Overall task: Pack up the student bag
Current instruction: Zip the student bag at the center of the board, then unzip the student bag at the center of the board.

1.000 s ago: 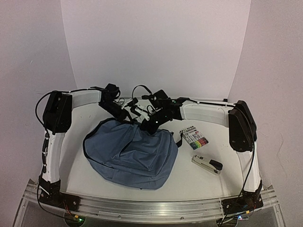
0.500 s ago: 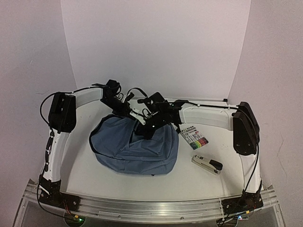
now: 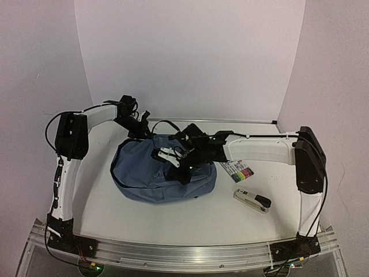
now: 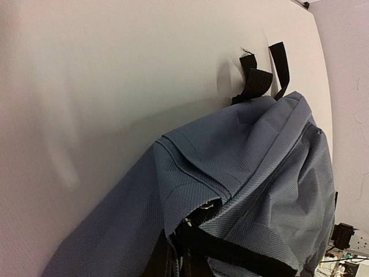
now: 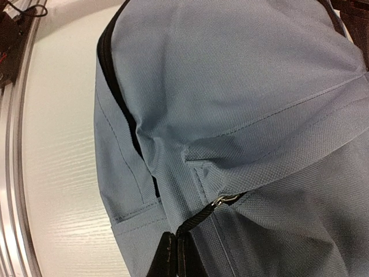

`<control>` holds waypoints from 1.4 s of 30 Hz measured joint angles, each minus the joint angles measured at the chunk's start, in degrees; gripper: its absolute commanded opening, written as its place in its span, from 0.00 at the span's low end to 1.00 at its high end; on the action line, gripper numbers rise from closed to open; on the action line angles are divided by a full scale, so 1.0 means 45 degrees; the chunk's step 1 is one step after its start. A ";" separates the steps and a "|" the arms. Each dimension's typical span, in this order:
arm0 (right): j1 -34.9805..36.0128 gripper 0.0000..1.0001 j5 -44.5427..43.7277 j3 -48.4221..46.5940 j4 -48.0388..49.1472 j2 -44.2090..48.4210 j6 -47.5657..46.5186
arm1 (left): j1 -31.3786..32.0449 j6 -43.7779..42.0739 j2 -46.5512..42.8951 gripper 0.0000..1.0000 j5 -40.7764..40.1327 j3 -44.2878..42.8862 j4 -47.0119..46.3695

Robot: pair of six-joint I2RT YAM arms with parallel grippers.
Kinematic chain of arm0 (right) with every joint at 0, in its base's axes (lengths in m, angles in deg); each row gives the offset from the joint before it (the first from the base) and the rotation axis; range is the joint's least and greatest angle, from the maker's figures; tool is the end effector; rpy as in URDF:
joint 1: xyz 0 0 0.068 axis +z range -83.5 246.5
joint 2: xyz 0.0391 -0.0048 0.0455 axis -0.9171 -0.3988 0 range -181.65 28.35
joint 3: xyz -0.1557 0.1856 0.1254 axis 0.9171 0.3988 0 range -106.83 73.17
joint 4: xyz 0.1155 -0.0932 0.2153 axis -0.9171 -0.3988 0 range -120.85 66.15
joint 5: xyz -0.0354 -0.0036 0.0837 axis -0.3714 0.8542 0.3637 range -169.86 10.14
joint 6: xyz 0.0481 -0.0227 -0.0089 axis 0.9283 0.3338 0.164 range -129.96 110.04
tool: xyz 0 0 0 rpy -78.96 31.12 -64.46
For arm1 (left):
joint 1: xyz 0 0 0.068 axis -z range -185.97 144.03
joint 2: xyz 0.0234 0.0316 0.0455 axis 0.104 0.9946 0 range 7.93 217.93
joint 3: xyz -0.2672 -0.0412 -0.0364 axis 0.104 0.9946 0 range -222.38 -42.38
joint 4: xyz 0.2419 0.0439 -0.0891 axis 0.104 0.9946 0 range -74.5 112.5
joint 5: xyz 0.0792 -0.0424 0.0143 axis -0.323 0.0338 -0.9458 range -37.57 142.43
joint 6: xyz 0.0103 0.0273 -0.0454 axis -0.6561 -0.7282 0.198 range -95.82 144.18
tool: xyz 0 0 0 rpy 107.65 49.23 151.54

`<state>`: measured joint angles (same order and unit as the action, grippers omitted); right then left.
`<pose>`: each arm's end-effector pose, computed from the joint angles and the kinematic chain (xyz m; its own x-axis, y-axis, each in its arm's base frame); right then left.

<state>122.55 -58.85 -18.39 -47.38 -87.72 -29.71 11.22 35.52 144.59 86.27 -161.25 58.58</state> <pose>0.2438 0.3851 0.2238 -0.0839 -0.6895 -0.7194 -0.9952 0.0950 0.0250 0.4853 -0.1709 0.1865 -0.9174 0.1130 -0.3816 0.3306 0.7502 -0.5727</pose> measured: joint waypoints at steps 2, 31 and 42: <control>0.0000 0.00 -0.0100 0.0494 0.0097 0.0391 -0.0327 | 0.0000 0.0144 0.0025 0.00 0.0130 -0.0086 0.0229; -0.2773 0.87 0.0795 -0.0373 -0.1707 0.1778 0.2599 | 0.1162 0.1547 -0.6004 1.00 -0.4096 0.2906 0.1413; -0.3286 0.92 0.0451 -0.0148 -0.1420 0.1778 0.3711 | 0.4795 0.3415 -0.5801 0.97 -0.6576 0.4288 0.2939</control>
<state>107.77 -56.82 -19.06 -53.77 -79.72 -13.01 32.79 50.89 118.49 56.68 -141.95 71.80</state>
